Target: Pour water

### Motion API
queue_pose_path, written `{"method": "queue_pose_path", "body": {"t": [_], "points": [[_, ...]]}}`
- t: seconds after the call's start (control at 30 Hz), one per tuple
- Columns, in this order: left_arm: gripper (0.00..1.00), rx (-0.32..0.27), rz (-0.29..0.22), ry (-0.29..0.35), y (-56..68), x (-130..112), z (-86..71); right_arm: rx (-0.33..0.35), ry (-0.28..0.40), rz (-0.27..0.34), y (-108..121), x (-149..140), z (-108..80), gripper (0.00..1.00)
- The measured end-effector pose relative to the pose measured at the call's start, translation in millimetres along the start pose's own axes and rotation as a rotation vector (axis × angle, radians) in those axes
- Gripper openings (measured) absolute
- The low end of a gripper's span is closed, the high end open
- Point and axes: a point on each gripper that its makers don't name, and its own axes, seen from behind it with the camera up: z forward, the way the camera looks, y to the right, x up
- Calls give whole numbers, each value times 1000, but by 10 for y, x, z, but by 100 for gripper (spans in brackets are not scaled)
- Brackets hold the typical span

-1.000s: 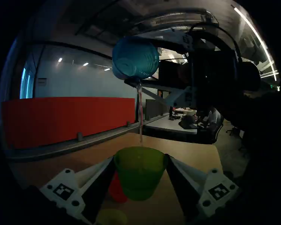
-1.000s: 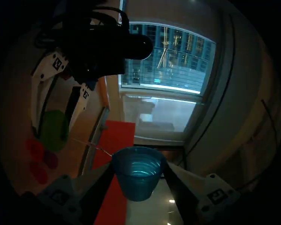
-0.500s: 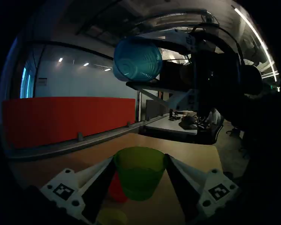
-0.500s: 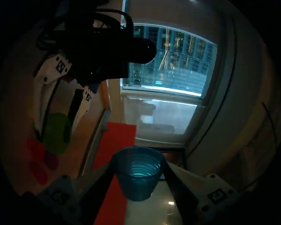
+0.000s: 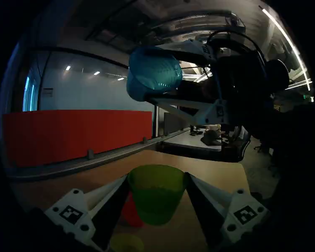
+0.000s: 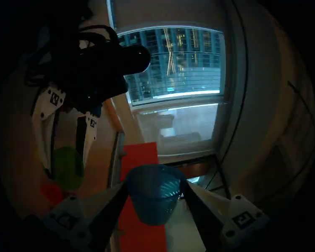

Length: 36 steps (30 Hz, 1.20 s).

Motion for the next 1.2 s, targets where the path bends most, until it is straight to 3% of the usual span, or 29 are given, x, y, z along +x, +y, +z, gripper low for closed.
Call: {"method": "queue_pose_path", "body": {"t": [0.53,0.77,0.93,1.2], "points": [[89,7,20,10,-18,88,-4,6,68,486,-15,122,-174,91],[89,12,32,9,-18,110,-6,24,105,763,27,215,-235,91],[89,14,35,10,-19,138,-4,48,108,929,15,247,-251,91],[89,21,43,15,-26,171,-15,112,125,1226,17,336,-241,91]]}}
